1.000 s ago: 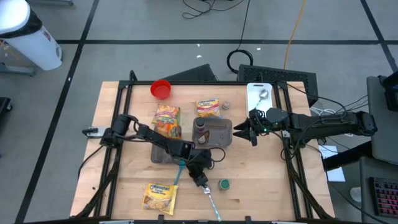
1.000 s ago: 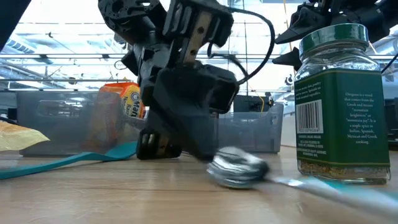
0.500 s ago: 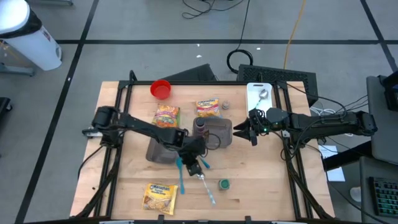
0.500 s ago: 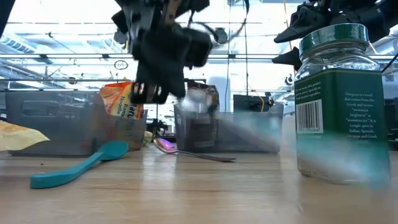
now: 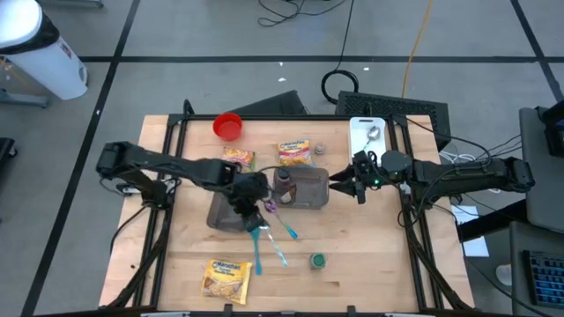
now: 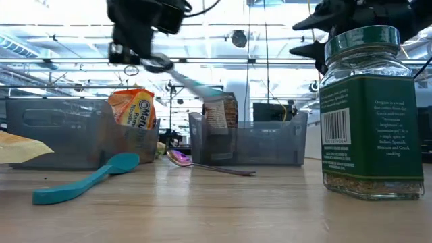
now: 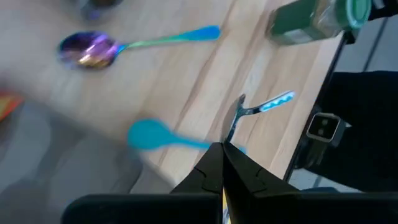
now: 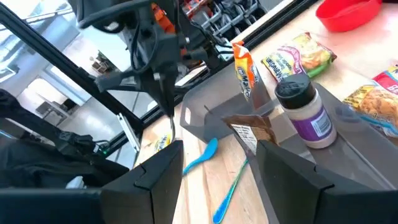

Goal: Pick & Place Food Item
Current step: Put the blue patterned spoon into the white bin

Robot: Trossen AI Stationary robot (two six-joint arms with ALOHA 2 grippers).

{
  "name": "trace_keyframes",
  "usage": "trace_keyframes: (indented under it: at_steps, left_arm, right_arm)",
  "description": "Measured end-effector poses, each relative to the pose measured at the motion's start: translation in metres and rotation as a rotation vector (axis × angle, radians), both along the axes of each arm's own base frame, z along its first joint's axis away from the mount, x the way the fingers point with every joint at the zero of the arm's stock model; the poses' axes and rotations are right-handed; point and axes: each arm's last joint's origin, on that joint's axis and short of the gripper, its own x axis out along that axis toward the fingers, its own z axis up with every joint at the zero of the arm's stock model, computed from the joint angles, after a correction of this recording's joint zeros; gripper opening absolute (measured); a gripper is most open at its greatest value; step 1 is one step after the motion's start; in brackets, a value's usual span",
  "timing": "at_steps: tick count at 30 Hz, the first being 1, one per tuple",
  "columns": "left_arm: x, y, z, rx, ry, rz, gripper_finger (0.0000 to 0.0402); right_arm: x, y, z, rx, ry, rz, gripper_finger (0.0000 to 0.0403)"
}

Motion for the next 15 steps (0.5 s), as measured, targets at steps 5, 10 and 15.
trace_keyframes:
  at_steps: [5,10,15]
  left_arm:
    - [-0.021,0.012,0.026,0.045,-0.018,0.055,0.0]
    - [-0.023,0.031,0.06,0.208,-0.017,0.085,0.0]
    - [-0.014,0.057,0.089,0.308,-0.007,0.103,0.0]
  right_arm:
    - [0.008,-0.001,0.019,-0.031,-0.026,0.005,0.0196]
    - [0.031,-0.002,0.045,-0.088,0.044,0.062,0.0196]
    - [0.062,-0.008,0.06,-0.067,0.122,0.121,0.0196]
